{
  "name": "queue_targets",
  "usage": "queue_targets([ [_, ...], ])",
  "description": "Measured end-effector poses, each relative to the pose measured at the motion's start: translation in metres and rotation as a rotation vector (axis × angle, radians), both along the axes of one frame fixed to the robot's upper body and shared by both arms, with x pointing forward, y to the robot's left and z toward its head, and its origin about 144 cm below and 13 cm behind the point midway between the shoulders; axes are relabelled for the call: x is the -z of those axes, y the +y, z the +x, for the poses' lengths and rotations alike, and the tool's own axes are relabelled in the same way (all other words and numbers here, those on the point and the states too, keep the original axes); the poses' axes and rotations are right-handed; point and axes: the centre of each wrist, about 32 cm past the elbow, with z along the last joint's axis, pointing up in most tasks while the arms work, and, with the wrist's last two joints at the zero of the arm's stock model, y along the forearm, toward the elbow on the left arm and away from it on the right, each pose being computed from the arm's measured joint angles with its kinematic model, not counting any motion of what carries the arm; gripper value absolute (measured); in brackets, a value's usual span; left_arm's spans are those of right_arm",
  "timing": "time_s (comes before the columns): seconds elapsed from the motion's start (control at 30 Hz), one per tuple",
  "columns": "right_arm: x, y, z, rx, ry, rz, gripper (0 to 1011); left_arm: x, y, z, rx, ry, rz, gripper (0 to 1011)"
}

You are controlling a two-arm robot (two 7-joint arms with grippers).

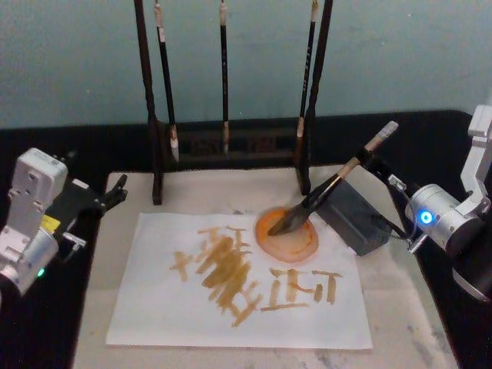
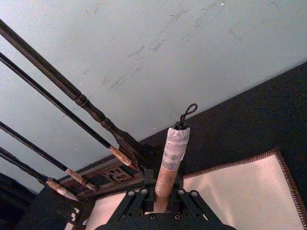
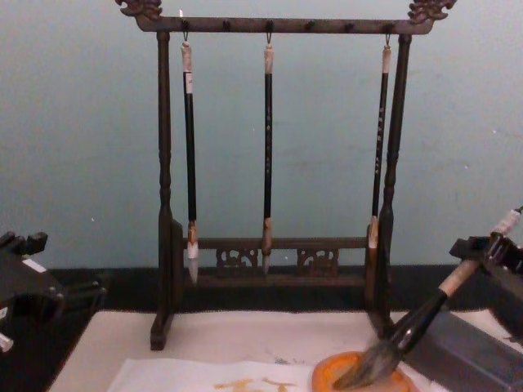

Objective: Pick up the brush from the inkstone, write on the paper, then place the brush back to its original position.

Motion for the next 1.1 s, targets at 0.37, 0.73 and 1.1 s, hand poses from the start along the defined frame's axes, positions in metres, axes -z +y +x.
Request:
queue_targets([
  [0.37, -0.011, 0.003, 0.001, -0.020, -0.057, 0.012, 176, 0.000, 0.000, 0.000, 0.000, 0.000, 0.000, 1010],
  [0.73, -0.033, 0.004, -0.001, -0.058, -0.171, 0.012, 176, 0.000, 0.000, 0.000, 0.000, 0.000, 0.000, 1010],
  [1.1, -0.054, 0.004, -0.007, -0.143, -0.334, -0.111, 176, 0.000, 0.000, 0.000, 0.000, 0.000, 0.000, 1010],
])
